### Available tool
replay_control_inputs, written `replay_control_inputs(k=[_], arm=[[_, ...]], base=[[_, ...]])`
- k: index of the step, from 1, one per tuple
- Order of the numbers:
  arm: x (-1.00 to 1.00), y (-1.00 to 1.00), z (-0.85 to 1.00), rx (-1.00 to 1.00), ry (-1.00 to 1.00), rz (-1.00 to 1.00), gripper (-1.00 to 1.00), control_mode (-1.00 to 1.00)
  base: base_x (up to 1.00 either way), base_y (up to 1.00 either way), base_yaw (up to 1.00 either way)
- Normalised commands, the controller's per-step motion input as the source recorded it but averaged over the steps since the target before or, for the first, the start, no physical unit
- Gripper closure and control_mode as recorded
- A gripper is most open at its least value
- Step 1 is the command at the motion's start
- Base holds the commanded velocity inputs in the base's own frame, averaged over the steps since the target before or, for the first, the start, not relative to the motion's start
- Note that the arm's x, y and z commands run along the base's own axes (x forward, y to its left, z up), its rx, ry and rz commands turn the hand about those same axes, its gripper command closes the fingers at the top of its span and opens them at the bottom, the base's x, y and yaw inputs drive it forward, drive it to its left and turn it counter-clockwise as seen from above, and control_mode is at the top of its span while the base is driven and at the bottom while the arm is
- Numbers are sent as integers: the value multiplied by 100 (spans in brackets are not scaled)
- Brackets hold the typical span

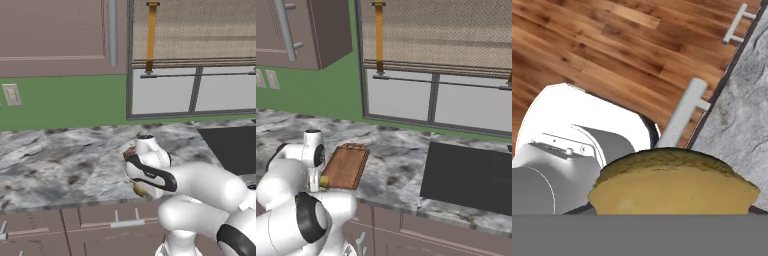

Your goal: Pick up the sponge from the counter and clean the cutting board by briefly scrubbing or pressing down on the cutting board. Once finished, release the sponge.

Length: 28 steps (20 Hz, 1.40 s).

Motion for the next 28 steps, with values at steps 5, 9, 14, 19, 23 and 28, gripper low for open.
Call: replay_control_inputs(k=[5, 9, 14, 19, 23, 28], arm=[[21, 30, 79, -2, 0, 0, 100, -100], [48, 68, 35, -2, 2, 0, 100, -100], [64, 79, 1, -3, 7, 0, 100, -100], [89, 39, -5, 0, 10, 0, 100, -100], [79, 32, -11, 0, 7, 0, 100, -100], [45, 30, -29, -4, 4, 0, 100, -100]], base=[[0, 0, 0], [0, 0, 0], [0, 0, 0], [0, 0, 0], [0, 0, 0], [0, 0, 0]])
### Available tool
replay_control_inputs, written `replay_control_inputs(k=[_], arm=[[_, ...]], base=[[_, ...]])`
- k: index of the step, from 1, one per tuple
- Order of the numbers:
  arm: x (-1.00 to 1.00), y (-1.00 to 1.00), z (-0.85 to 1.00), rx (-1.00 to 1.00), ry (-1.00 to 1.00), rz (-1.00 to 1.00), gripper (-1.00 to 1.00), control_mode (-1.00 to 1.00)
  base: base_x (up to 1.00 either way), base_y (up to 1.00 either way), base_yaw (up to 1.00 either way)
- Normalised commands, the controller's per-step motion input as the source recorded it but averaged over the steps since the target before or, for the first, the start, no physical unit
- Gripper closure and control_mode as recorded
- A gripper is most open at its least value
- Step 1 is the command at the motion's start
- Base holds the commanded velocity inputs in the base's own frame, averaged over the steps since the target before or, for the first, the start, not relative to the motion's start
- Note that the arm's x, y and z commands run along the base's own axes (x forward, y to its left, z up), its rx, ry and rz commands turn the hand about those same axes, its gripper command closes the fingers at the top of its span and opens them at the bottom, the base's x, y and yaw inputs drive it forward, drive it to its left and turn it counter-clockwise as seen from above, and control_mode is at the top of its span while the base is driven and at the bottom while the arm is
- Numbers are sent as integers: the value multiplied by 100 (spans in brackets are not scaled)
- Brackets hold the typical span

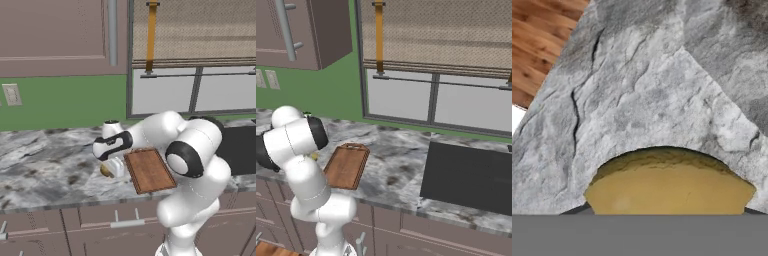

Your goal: Pick up the sponge from the counter and clean the cutting board by briefly scrubbing or pressing down on the cutting board. Once finished, release the sponge.

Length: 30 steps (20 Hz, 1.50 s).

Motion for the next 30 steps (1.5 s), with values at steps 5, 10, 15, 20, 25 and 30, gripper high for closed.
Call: replay_control_inputs(k=[5, 10, 15, 20, 25, 30], arm=[[20, 27, -39, -8, 0, 0, 100, -100], [12, 18, -36, -4, 0, 0, -100, -100], [-2, -8, -3, 0, -1, 0, -100, -100], [-16, -20, 20, 0, -6, 0, -100, -100], [-30, -28, 59, 0, -8, 0, -100, -100], [-61, -25, 75, 1, -10, 0, -100, -100]], base=[[0, 0, 0], [0, 0, 0], [0, 0, 0], [0, 0, 0], [0, 0, 0], [0, 0, 0]])
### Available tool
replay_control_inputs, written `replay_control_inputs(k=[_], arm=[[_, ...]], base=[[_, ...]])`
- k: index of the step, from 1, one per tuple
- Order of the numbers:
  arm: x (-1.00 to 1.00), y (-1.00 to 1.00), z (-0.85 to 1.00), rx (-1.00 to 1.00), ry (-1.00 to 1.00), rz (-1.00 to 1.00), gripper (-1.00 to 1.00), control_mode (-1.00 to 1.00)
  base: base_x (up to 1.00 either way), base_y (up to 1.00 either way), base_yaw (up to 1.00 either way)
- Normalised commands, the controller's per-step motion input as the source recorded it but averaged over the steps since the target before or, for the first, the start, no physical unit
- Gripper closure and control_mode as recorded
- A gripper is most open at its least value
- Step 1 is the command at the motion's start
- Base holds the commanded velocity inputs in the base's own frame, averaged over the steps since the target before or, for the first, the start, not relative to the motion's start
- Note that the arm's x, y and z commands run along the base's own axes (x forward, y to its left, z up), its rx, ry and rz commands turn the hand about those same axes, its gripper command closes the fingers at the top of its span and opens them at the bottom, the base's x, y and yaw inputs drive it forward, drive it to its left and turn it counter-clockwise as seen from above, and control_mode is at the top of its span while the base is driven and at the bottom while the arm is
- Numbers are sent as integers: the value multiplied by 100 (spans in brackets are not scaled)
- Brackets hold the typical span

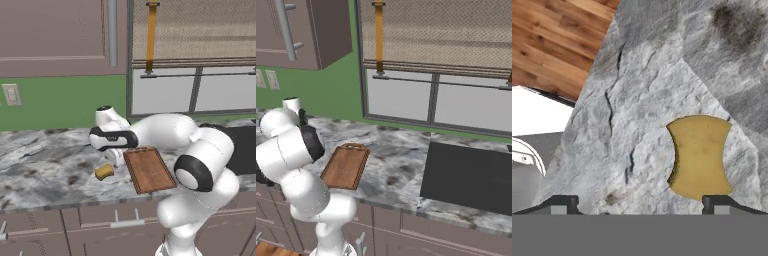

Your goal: Pick up the sponge from the counter and clean the cutting board by briefly scrubbing or pressing down on the cutting board. Once finished, release the sponge.

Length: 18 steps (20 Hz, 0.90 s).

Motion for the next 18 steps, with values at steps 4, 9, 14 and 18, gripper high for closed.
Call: replay_control_inputs(k=[4, 9, 14, 18], arm=[[-81, -23, 74, 3, -11, 0, -100, -100], [-97, -27, 64, 5, -12, -4, -100, -100], [-92, -30, 70, 2, -13, -8, -100, -100], [-82, -31, 76, 0, -16, -10, -100, -100]], base=[[0, 0, 0], [0, 0, 0], [0, 0, 0], [0, 0, 0]])
